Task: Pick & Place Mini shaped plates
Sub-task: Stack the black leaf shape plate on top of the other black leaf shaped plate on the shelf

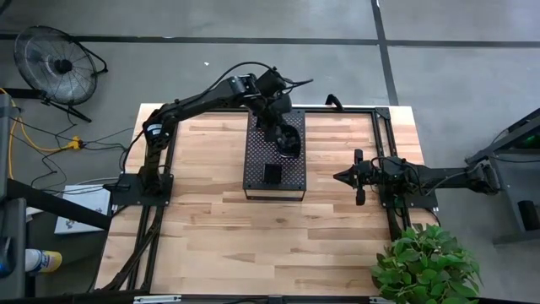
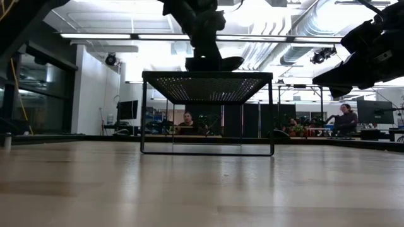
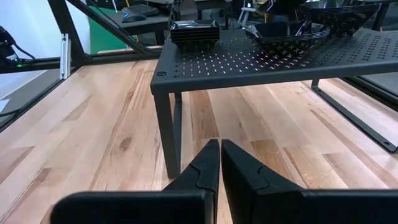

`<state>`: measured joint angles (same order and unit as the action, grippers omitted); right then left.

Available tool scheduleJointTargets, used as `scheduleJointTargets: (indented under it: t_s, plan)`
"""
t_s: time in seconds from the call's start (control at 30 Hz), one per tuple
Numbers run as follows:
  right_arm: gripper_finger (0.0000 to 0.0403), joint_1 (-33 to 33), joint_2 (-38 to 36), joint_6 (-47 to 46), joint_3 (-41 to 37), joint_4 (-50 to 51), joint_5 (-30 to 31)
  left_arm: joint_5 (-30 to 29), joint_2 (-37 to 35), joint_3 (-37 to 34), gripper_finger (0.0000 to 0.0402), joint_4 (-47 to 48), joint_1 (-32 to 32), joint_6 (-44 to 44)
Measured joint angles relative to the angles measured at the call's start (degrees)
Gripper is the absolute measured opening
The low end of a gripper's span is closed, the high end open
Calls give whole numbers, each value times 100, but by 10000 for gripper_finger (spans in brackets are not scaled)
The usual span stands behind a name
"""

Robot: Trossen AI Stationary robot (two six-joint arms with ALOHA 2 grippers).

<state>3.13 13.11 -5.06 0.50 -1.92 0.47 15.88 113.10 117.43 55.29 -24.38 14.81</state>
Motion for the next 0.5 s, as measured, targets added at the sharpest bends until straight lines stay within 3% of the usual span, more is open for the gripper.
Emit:
scheduleJointTargets:
  t_s: [0.5]
  plan:
    - [12, -1, 0, 0, -1, 1, 0, -78, 33, -28, 0, 235, 45, 342]
